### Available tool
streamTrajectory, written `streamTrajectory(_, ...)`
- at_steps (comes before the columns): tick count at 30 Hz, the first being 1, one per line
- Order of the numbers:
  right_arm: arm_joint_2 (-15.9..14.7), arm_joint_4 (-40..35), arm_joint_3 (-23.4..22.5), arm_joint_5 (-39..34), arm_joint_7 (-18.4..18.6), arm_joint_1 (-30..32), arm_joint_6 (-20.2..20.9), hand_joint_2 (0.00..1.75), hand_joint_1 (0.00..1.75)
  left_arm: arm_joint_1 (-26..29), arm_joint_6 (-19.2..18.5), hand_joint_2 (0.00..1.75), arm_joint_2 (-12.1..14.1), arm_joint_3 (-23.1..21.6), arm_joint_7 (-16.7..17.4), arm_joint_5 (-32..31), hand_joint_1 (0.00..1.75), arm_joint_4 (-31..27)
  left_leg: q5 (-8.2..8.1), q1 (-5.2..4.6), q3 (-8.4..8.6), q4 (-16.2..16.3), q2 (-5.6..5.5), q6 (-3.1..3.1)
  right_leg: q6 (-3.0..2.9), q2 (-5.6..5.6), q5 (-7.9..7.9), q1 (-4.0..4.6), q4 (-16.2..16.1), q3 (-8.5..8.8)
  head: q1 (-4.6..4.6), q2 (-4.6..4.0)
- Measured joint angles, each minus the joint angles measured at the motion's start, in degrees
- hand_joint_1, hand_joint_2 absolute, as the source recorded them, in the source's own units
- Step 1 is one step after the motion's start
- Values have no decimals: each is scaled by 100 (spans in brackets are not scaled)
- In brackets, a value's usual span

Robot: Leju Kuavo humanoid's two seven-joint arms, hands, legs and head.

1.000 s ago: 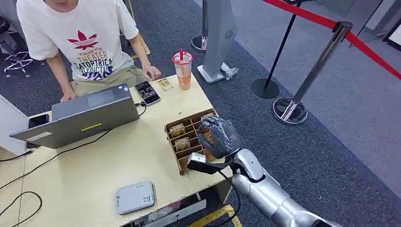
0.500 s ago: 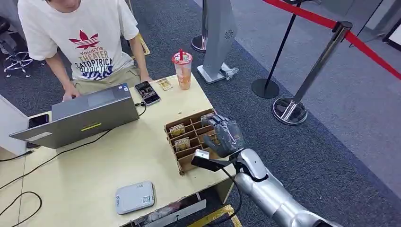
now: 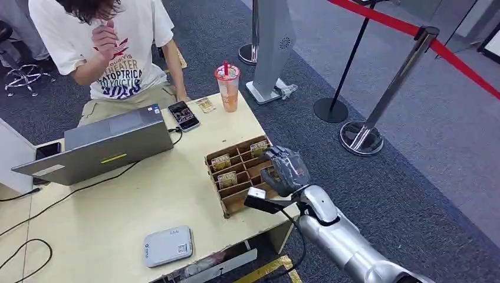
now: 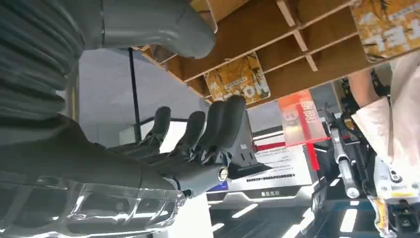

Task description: Pass the card to the sensor for recognition and then transmit it.

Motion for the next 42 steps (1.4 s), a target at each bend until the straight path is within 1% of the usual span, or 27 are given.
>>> streamTrajectory(2,-37,-18,0,83,53,19,70,175,84,0,-2,0,4,0,0,0,0,0,0,0,-1,0,0,0,0,0,0,0,0,0,0,0)
streamTrajectory(4,-70,-53,0,101,72,34,121,175,89,1,-2,0,9,0,0,0,0,0,0,0,0,0,0,0,0,0,0,0,0,0,0,0)
streamTrajectory(5,-85,-64,0,123,86,39,127,175,79,1,-2,0,11,0,0,0,0,0,0,0,0,0,0,0,0,0,0,0,0,0,0,0)
streamTrajectory(6,-96,-72,0,160,92,45,154,175,80,1,-4,0,13,0,0,0,0,0,0,0,0,0,0,0,0,0,0,0,0,0,-2,0)
streamTrajectory(9,-160,-166,13,186,147,67,319,175,98,2,-15,0,17,0,-2,0,0,0,0,0,0,0,0,0,0,0,0,0,0,0,0,0)
streamTrajectory(12,-260,-280,26,261,186,75,490,175,98,2,-17,0,22,0,0,0,0,0,0,0,-1,0,0,0,0,0,0,0,0,0,0,0)
streamTrajectory(14,-306,-332,35,263,199,76,532,175,98,2,-17,0,28,0,-2,0,0,0,0,0,-1,0,0,0,0,0,0,0,0,0,0,0)
streamTrajectory(16,-343,-370,44,265,208,76,538,175,91,2,-17,0,33,2,-2,0,0,0,0,0,-1,0,0,0,0,0,0,0,0,0,0,0)
streamTrajectory(18,-365,-391,52,265,208,76,542,175,96,2,-17,0,37,2,-2,0,0,0,0,0,-1,0,0,0,0,0,0,0,0,0,0,0)
streamTrajectory(19,-376,-398,57,265,210,76,553,175,94,2,-17,0,37,2,0,0,0,0,0,0,-1,0,0,0,0,0,0,0,0,0,-2,0)
streamTrajectory(21,-407,-424,72,267,219,74,577,175,99,2,-17,0,37,4,0,4,0,0,0,0,-1,0,0,0,0,0,0,0,0,0,0,0)
streamTrajectory(25,-448,-466,103,267,234,59,676,175,94,2,-20,0,37,13,-2,20,0,0,0,0,-2,0,0,0,0,0,0,0,0,0,0,0)
streamTrajectory(27,-455,-477,122,269,245,42,731,175,99,1,-20,0,37,22,-2,28,0,0,0,0,-1,0,0,0,0,0,0,0,0,0,0,0)
streamTrajectory(29,-455,-477,140,271,260,37,763,175,94,2,-20,0,37,28,-2,35,0,0,0,0,-2,0,0,0,0,-1,0,0,0,0,0,0)
streamTrajectory(33,-455,-477,179,276,284,41,809,175,93,2,-20,0,37,35,-2,35,0,0,0,0,-2,0,0,0,0,-1,0,0,0,0,0,0)
streamTrajectory(34,-455,-477,190,276,289,44,824,175,89,2,-20,0,37,39,-2,35,0,0,0,0,-2,0,0,0,0,-1,0,0,0,0,0,0)
streamTrajectory(35,-455,-477,199,276,291,47,833,175,91,2,-20,0,37,44,-2,35,0,0,0,0,-2,0,0,0,0,-1,0,0,0,0,0,0)
streamTrajectory(38,-455,-477,227,276,311,59,859,175,87,1,-24,0,37,55,-9,33,0,0,0,0,-1,0,0,1,0,-1,0,0,0,0,0,0)
streamTrajectory(42,-455,-533,262,278,348,126,910,175,89,2,-35,0,37,92,-9,22,0,0,0,0,-1,0,0,1,0,-1,0,0,0,0,0,0)
